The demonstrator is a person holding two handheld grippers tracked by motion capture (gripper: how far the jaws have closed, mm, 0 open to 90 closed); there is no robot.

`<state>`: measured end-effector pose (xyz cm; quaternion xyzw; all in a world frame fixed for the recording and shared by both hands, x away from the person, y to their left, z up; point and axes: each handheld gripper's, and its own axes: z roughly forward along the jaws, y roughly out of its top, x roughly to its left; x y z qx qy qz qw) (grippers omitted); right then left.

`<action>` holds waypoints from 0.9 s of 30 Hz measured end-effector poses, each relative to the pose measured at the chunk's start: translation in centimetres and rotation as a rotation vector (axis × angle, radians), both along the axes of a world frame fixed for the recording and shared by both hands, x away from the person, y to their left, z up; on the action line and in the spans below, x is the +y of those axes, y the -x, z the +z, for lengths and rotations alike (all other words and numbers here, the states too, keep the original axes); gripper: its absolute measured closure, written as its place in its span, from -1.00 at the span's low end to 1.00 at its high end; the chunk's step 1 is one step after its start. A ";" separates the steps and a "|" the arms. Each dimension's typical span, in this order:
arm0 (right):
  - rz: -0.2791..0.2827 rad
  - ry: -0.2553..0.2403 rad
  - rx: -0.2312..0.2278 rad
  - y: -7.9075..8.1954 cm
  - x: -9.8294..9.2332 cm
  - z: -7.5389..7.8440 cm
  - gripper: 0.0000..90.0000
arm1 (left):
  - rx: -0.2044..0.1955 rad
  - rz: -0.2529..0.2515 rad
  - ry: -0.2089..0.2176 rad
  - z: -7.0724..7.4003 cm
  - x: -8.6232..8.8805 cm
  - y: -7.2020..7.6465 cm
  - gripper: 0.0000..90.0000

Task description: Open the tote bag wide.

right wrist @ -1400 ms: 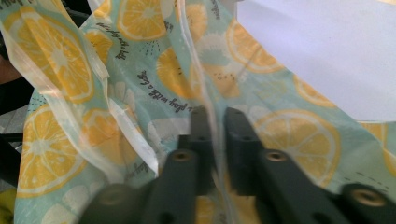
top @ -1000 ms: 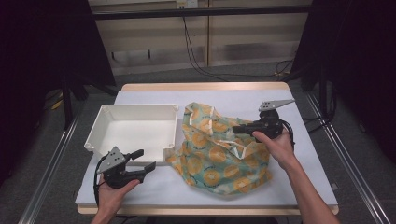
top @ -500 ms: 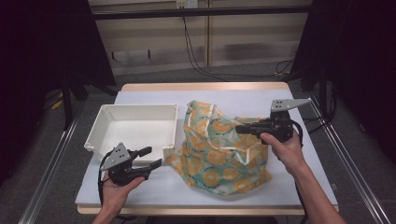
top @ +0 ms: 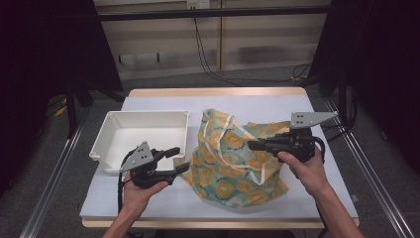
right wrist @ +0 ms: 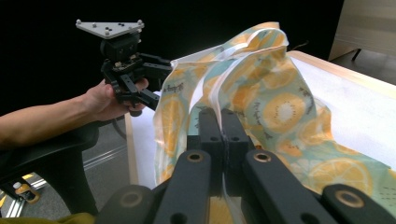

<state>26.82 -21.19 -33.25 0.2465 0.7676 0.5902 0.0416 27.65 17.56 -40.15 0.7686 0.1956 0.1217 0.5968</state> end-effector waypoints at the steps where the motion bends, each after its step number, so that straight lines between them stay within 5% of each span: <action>1: 0.005 -0.004 0.001 0.1 0.1 0.0 1.00 | -0.005 -0.024 0.004 0.1 -0.6 0.0 -0.23; 11: 0.026 0.001 -0.011 0.7 1.0 0.8 1.00 | 0.016 -0.074 -0.017 0.0 -4.4 -2.5 -0.36; 13: 0.030 -0.004 -0.014 0.7 1.0 1.1 1.00 | 0.041 -0.122 -0.028 -0.3 -5.4 -2.7 -0.35; 14: 0.033 -0.006 -0.018 0.8 1.1 1.3 1.00 | 0.040 -0.126 -0.041 -0.3 -5.9 -2.6 -0.25; 19: 0.042 -0.007 -0.018 1.1 1.2 1.5 1.00 | 0.026 -0.146 -0.041 0.0 -6.5 -2.3 0.91; 27: 0.046 0.018 0.009 3.4 0.5 -0.6 1.00 | 0.020 -0.185 -0.114 -0.5 -4.3 0.3 1.00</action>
